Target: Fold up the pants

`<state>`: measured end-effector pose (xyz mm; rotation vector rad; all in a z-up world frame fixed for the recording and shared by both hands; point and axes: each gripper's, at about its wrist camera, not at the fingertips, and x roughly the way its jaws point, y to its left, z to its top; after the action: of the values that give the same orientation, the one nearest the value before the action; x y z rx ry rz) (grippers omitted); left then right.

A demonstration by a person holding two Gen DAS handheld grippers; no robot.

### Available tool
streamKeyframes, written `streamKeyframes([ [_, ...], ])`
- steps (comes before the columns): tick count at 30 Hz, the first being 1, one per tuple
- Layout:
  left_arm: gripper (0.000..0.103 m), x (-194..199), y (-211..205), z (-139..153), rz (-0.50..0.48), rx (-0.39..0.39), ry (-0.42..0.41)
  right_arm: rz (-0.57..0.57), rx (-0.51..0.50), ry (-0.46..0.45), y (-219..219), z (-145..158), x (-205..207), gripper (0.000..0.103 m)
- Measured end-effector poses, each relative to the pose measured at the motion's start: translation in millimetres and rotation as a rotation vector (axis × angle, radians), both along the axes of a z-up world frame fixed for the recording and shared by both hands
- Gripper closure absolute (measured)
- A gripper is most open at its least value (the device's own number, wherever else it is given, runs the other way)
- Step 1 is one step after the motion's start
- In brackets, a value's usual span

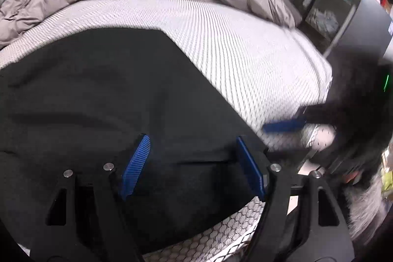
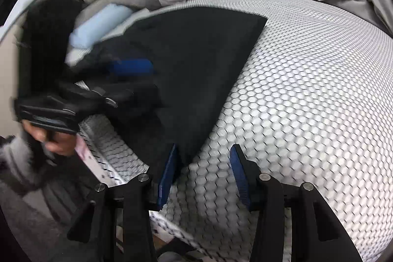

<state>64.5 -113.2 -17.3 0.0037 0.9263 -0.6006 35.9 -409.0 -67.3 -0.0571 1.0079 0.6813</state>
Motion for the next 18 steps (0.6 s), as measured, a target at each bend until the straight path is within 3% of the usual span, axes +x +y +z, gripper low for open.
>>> streamKeyframes([
  [4,0.028,-24.2,-21.5,-15.1,-0.04,0.155,-0.153,-0.153,0.195,0.063,-36.8,5.6,21.0,0.056],
  [7,0.028,-38.1,-23.9,-18.9,-0.053,0.185,-0.195,-0.196,0.26,0.155,-31.4,-8.3,46.4,0.056],
  [11,0.026,-37.0,-21.1,-20.3,-0.055,0.162,-0.16,-0.145,0.225,0.163,7.1,-15.7,76.6,0.057],
  [15,0.026,-34.9,-17.7,-22.7,-0.059,0.147,-0.142,-0.183,0.15,0.161,36.4,-27.0,122.8,0.075],
  [18,0.026,-34.8,-12.5,-23.2,-0.062,0.132,-0.124,-0.234,0.149,0.165,39.9,-21.5,167.9,0.077],
])
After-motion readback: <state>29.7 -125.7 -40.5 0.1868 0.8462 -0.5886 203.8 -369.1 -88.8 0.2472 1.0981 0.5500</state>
